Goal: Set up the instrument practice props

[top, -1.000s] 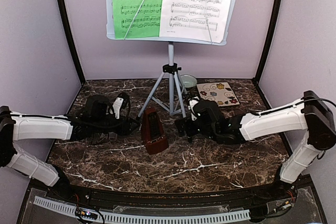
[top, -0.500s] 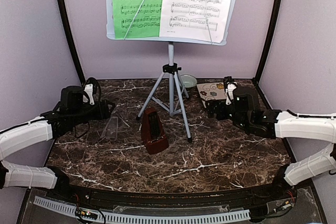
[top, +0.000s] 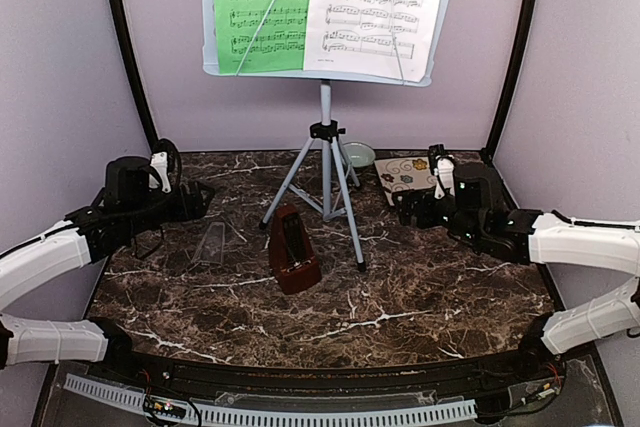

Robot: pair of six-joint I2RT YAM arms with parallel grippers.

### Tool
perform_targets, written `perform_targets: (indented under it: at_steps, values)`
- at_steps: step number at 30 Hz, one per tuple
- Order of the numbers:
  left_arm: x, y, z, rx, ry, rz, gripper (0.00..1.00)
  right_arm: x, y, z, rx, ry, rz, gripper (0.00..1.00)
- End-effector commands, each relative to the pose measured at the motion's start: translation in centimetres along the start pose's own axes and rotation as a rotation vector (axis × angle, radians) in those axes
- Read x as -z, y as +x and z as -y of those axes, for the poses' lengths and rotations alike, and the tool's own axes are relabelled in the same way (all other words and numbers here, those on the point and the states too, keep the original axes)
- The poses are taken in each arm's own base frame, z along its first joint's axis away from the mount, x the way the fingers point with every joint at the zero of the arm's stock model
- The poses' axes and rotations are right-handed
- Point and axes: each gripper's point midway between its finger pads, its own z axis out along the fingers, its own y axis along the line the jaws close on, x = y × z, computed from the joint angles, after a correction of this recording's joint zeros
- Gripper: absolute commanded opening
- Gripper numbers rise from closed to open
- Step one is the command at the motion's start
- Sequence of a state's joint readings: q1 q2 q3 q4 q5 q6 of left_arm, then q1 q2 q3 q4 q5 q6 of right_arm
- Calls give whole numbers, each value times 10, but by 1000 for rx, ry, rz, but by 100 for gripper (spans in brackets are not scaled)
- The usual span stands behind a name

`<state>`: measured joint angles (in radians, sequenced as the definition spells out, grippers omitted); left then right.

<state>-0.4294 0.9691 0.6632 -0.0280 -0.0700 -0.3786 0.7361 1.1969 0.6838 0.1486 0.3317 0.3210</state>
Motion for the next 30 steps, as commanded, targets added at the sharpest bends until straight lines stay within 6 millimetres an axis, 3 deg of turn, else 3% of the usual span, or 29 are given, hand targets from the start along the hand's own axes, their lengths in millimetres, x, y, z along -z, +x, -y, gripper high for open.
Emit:
perform_targets:
  at_steps: [1,5,7,15,21,30]
  values:
    - [1,-7,5,-14,14,-14,87,6,-18,-10,-6,-72,70,100]
    - [-4,-5,9,-21,33,-35,89,11,-21,-16,-10,-118,101,100]
    - [-8,-3,12,-23,47,-52,99,14,-23,-18,-16,-142,119,100]
    - [-29,6,19,-1,60,-144,99,12,-17,-30,-40,-227,120,100]
    - [-49,31,14,26,34,-258,99,4,-7,-30,-143,-273,109,100]
    - [-52,44,3,115,2,-234,99,-25,25,14,-292,-68,-10,100]
